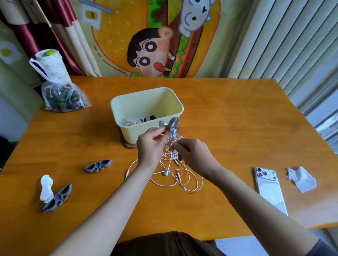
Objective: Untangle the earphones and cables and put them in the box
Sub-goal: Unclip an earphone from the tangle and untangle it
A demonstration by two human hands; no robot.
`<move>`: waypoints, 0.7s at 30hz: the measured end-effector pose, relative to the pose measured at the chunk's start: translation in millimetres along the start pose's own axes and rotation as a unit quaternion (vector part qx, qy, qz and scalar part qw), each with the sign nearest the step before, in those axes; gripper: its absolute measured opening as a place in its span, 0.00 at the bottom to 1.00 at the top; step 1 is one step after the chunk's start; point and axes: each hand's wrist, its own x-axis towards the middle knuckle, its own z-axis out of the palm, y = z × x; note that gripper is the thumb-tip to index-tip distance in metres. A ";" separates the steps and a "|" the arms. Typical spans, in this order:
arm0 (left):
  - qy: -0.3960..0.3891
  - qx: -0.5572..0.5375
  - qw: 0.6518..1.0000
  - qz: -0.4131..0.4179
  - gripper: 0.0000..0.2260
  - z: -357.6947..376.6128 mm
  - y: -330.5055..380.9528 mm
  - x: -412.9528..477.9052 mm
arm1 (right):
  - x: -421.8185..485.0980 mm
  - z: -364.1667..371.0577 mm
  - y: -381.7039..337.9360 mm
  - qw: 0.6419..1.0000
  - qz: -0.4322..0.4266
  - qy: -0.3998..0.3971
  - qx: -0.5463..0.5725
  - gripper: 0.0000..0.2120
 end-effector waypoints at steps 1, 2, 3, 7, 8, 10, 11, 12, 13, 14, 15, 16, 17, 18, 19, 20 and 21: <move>-0.003 0.041 0.999 0.029 0.11 -2.1 -2.2 0.4 | 0.1 -2.1 -0.3 1.000 -0.002 -0.007 -0.008 0.12; -0.008 0.067 0.997 0.044 0.12 -4.3 -4.2 0.8 | -0.1 -5.1 -0.3 1.000 -0.004 -0.010 -0.012 0.12; -0.014 0.085 0.995 0.052 0.12 -7.2 -6.1 1.1 | 0.0 -9.0 -0.4 1.000 -0.008 -0.007 -0.016 0.12; -0.063 0.093 0.992 0.063 0.12 -15.0 -11.3 -1.8 | 5.1 -28.5 1.2 0.997 -0.019 0.030 -0.062 0.11; -0.076 0.088 0.991 0.066 0.12 -15.0 -11.3 -1.9 | 7.5 -32.2 2.3 0.997 -0.017 0.040 -0.068 0.11; -0.100 0.075 0.990 0.062 0.12 -13.4 -9.2 -1.8 | 12.3 -36.7 4.5 0.995 -0.015 0.062 -0.070 0.11; -0.111 0.068 0.990 0.056 0.12 -12.5 -7.6 -2.2 | 14.3 -37.6 5.9 0.995 -0.015 0.074 -0.070 0.10; -0.122 0.064 0.989 0.051 0.12 -11.8 -6.6 -2.0 | 16.2 -38.3 7.3 0.994 -0.016 0.085 -0.069 0.10; -0.136 0.062 0.988 0.046 0.13 -11.7 -5.8 -1.8 | 18.2 -38.5 9.3 0.993 -0.015 0.095 -0.063 0.09; -0.151 0.058 0.986 0.044 0.13 -12.0 -5.6 -2.2 | 19.1 -38.5 11.3 0.993 -0.013 0.102 -0.054 0.08; -0.168 0.052 0.983 0.042 0.13 -12.6 -5.1 -2.1 | 20.1 -38.3 13.4 0.993 -0.010 0.107 -0.045 0.08; -0.189 0.043 0.980 0.038 0.13 -13.8 -4.5 -2.4 | 20.5 -37.7 15.2 0.993 -0.007 0.109 -0.039 0.07; -0.210 0.036 0.977 0.033 0.12 -14.7 -3.9 -2.7 | 20.5 -36.7 17.1 0.994 -0.004 0.108 -0.036 0.07; -0.230 0.033 0.972 0.030 0.13 -15.2 -3.0 -3.1 | 20.2 -35.5 18.7 0.994 -0.002 0.103 -0.035 0.06; -0.248 0.030 0.968 0.030 0.13 -14.8 -1.7 -3.6 | 19.9 -34.3 19.7 0.995 0.001 0.097 -0.034 0.06; -0.263 0.021 0.964 0.029 0.14 -13.7 0.2 -4.6 | 19.6 -33.1 20.7 0.995 0.006 0.091 -0.034 0.07; -0.265 0.002 0.964 0.026 0.15 -12.1 1.8 -5.3 | 19.3 -31.5 21.4 0.995 0.011 0.088 -0.035 0.07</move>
